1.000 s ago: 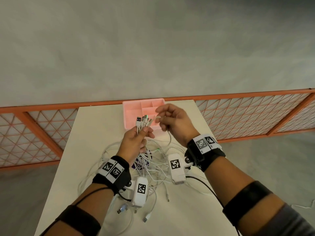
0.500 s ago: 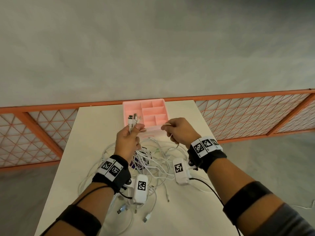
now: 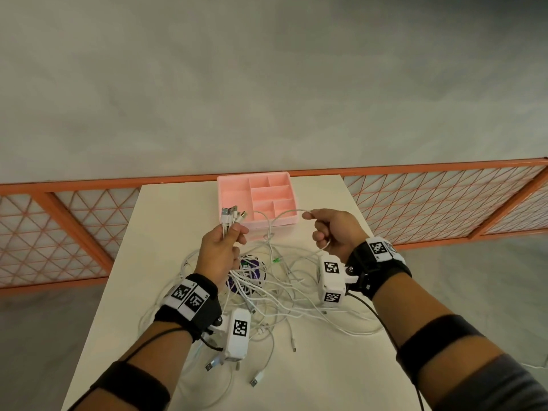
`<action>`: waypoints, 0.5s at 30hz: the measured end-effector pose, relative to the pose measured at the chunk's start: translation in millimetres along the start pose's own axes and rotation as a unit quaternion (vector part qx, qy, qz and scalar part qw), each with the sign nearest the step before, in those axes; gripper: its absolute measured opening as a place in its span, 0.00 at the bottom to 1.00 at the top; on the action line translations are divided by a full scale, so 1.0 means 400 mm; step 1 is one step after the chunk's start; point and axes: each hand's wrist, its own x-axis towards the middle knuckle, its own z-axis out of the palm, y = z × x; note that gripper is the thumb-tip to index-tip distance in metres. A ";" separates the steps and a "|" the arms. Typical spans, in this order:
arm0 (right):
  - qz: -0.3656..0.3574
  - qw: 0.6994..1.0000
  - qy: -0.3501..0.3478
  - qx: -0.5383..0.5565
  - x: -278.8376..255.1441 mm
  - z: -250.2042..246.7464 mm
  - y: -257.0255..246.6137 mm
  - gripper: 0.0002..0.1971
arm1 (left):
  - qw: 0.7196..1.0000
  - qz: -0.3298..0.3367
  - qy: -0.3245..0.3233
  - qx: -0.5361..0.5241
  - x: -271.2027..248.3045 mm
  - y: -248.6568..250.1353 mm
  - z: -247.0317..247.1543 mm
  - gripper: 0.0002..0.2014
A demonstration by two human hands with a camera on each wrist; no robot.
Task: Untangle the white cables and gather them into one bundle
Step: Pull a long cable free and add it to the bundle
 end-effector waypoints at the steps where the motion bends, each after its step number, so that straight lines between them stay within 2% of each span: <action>1: -0.001 1.000 -0.020 0.001 -0.004 0.000 -0.004 0.11 | 1.000 0.005 0.006 0.004 0.002 0.002 0.001 0.12; 3: 0.002 0.998 -0.065 -0.007 -0.018 0.003 -0.017 0.10 | 1.000 0.017 0.022 0.004 0.009 0.007 0.003 0.11; 6: -0.008 0.990 -0.113 -0.084 -0.046 0.016 -0.039 0.11 | 0.999 0.043 0.030 -0.008 0.017 0.024 0.014 0.10; 11: -0.044 0.970 -0.158 -0.180 -0.081 0.057 -0.055 0.12 | 0.997 0.059 -0.046 -0.027 0.005 0.052 0.065 0.10; 13: -0.078 0.965 -0.183 -0.170 -0.087 0.074 -0.060 0.11 | 0.997 0.045 -0.067 -0.018 -0.001 0.048 0.080 0.09; 15: -0.117 0.967 -0.197 -0.111 -0.092 0.091 -0.074 0.10 | 0.996 0.034 -0.084 -0.005 -0.006 0.033 0.086 0.09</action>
